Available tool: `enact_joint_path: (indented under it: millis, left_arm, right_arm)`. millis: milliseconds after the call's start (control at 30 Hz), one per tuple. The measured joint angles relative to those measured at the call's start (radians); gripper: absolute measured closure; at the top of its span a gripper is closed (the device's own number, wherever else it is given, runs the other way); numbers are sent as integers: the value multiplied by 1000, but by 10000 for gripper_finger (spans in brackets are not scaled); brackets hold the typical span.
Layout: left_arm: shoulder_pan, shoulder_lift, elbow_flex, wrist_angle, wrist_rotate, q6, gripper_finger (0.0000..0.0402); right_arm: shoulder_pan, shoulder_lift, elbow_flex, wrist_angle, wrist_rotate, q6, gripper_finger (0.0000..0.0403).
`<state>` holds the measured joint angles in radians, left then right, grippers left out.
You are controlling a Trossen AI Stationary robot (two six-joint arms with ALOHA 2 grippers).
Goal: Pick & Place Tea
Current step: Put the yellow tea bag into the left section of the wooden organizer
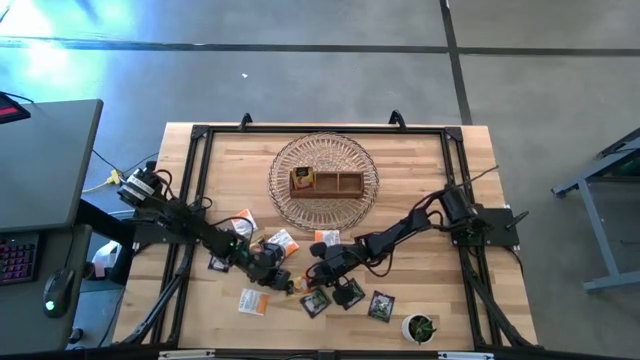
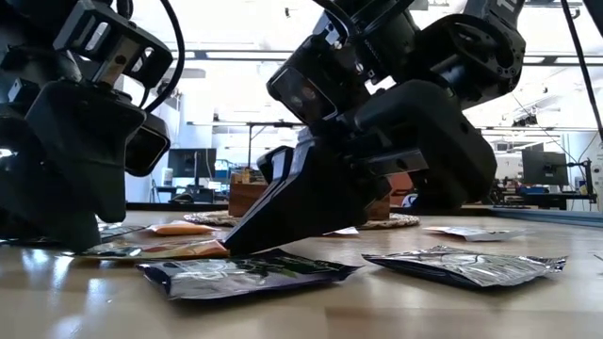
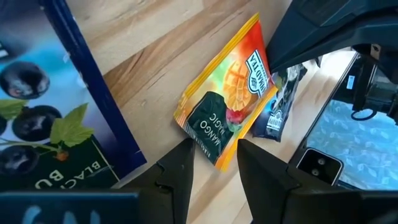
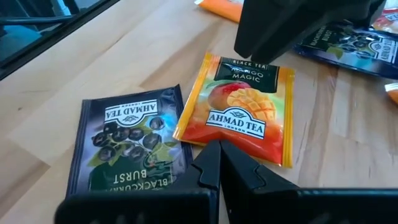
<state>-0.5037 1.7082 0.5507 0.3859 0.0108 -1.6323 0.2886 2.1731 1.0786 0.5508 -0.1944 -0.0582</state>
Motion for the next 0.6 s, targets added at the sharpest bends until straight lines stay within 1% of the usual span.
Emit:
enact_joint_path:
  millis: [200,300,367,600]
  left_arm:
    - [0,0,0,1,-30,26,275]
    - [0,0,0,-1,-48,40,285]
    - [1,0,0,-8,-58,43,302]
    - [3,-1,1,-47,-102,49,391]
  right_arm:
    - [0,2,0,17,-3,-6,402]
    - [0,2,0,21,-3,-8,402]
    - [0,2,0,22,-3,-10,402]
    - [2,2,0,42,-2,-10,402]
